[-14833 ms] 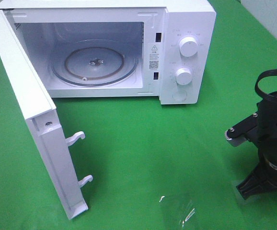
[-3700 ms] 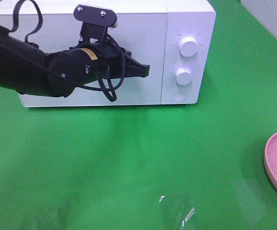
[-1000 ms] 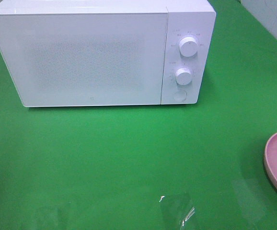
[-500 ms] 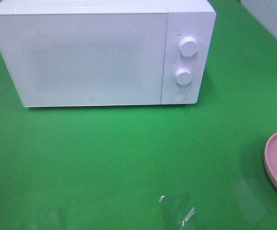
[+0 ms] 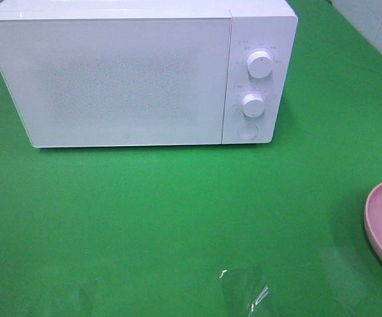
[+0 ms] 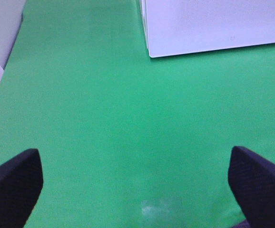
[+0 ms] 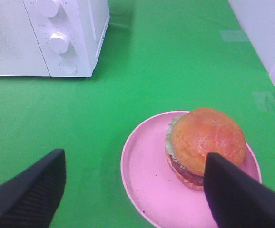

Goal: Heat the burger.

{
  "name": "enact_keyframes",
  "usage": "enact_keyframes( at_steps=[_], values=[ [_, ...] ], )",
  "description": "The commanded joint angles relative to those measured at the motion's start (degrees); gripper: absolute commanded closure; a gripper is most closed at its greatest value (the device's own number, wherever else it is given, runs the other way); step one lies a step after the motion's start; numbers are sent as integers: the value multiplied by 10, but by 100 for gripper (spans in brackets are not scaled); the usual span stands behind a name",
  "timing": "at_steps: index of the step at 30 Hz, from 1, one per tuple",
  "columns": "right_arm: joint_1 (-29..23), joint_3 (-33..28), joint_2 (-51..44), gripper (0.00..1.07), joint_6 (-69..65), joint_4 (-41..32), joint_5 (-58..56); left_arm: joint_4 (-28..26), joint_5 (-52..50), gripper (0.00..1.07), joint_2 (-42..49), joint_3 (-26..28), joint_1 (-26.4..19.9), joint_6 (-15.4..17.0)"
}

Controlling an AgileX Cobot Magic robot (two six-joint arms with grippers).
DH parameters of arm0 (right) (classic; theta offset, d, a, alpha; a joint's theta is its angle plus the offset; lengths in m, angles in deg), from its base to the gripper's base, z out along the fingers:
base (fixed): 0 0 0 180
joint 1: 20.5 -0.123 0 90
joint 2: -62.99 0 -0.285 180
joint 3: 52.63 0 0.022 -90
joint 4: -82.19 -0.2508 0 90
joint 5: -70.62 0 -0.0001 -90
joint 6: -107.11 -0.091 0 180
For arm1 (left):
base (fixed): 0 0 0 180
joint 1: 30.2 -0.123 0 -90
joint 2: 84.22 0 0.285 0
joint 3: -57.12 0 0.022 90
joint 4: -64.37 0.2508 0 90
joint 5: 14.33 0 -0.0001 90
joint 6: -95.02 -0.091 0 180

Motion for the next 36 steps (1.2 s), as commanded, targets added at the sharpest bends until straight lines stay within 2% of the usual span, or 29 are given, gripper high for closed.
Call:
enact_keyframes(
  at_steps=[1,36],
  values=[
    [4,-1,-16,32,10,2,5,2,-9,9,45,-3,-2,5],
    [4,-1,-16,32,10,2,5,2,-6,9,39,-3,-2,5]
  ],
)
